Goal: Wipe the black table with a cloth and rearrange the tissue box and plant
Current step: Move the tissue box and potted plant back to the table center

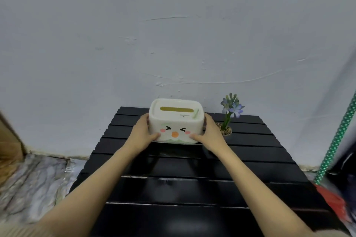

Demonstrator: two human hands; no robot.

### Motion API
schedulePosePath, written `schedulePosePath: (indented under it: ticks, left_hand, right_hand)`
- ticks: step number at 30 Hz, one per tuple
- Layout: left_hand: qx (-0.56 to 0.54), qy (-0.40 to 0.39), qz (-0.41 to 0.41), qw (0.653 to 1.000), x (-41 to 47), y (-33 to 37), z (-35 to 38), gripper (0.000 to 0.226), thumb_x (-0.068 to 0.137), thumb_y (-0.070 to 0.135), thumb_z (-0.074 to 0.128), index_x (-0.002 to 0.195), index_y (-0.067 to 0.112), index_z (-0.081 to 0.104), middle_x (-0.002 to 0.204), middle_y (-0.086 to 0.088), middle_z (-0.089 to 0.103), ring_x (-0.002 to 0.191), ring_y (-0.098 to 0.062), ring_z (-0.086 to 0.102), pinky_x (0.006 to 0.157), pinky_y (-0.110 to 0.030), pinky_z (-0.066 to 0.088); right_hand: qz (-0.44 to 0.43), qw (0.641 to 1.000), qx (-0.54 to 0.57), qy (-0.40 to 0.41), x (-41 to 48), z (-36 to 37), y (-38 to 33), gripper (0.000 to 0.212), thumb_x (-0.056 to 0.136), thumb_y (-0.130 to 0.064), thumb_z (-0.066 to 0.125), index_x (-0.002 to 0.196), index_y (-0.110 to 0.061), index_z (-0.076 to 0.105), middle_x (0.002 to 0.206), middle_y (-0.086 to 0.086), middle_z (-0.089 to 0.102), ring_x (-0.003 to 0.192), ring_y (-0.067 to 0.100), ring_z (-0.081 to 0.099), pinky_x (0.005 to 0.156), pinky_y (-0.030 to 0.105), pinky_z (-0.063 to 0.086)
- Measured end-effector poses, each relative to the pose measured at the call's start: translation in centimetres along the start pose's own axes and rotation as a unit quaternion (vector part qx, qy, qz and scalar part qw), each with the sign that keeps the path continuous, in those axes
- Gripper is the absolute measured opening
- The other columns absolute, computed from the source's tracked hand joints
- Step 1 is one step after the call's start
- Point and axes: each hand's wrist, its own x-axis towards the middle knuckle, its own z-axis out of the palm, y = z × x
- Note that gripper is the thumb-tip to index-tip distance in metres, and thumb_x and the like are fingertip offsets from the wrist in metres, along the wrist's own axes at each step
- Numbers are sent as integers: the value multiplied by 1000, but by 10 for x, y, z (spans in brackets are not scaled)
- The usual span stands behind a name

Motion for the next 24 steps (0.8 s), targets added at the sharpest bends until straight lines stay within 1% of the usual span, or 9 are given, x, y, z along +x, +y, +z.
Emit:
schedulePosePath:
  ticks: [2, 6, 12, 14, 15, 18, 20, 23, 24]
  left_hand:
    - [-8, 5, -3, 1000, -19, 9, 0, 61, 74, 15, 70, 125, 9, 39, 128, -10, 52, 109, -20, 51, 94, -33, 43]
    - [-29, 33, -22, 999, -71, 24, -1, 61, 74, 23, 71, 125, 11, 40, 125, -7, 54, 112, -20, 51, 97, -35, 44]
    - [-66, 101, -17, 993, -148, 58, -1, 56, 74, 22, 72, 121, 13, 43, 115, 0, 51, 100, -10, 48, 83, -22, 40]
    - [-74, 116, -1, 990, -170, 63, -1, 55, 73, 22, 72, 120, 14, 44, 113, 3, 53, 97, -6, 51, 76, -11, 41]
    - [-77, 119, 1, 990, -180, 63, 0, 54, 73, 23, 72, 119, 15, 45, 113, 3, 54, 97, -5, 53, 75, -10, 43]
    - [-77, 112, -5, 991, -205, 59, 1, 57, 72, 30, 71, 121, 18, 44, 118, -3, 57, 105, -12, 54, 85, -22, 49]
    - [-73, 95, -11, 993, -219, 56, 2, 57, 73, 33, 69, 123, 23, 42, 118, -1, 56, 106, -10, 53, 88, -21, 50]
    - [-69, 69, -16, 995, -236, 53, 4, 62, 73, 42, 66, 126, 31, 37, 120, 1, 55, 111, -12, 52, 95, -35, 49]
    - [-64, 66, -19, 996, -240, 53, 4, 62, 73, 40, 66, 127, 31, 36, 120, 0, 54, 111, -12, 51, 96, -36, 49]
  right_hand:
    - [-2, 1000, 5, 3, -12, -4, -3, 77, 67, -20, 79, 130, -14, 35, 132, 4, 45, 118, 20, 46, 100, 38, 42]
    - [-3, 1000, 5, -24, -46, -16, -15, 79, 65, -20, 79, 131, -17, 36, 133, 2, 46, 120, 19, 46, 101, 39, 42]
    - [1, 997, 25, -79, -101, -38, -38, 76, 68, -14, 77, 130, -24, 35, 128, -1, 50, 110, 13, 48, 91, 30, 43]
    - [2, 995, 37, -97, -119, -43, -44, 76, 69, -12, 77, 130, -25, 34, 125, -2, 50, 110, 14, 48, 90, 30, 44]
    - [2, 994, 41, -104, -127, -44, -46, 75, 69, -11, 76, 130, -24, 34, 123, -3, 49, 109, 14, 49, 89, 30, 44]
    - [4, 992, 39, -122, -147, -47, -47, 76, 69, -11, 77, 130, -24, 33, 122, -3, 49, 109, 14, 49, 87, 28, 44]
    - [12, 991, 35, -129, -158, -47, -43, 78, 69, -13, 77, 131, -24, 32, 122, -4, 49, 111, 15, 49, 88, 29, 44]
    - [26, 990, 36, -135, -171, -46, -38, 80, 69, -12, 77, 133, -24, 30, 121, -4, 49, 111, 14, 48, 90, 28, 44]
    - [27, 990, 36, -135, -174, -46, -37, 80, 69, -12, 77, 133, -24, 30, 122, -3, 50, 111, 14, 48, 90, 29, 44]
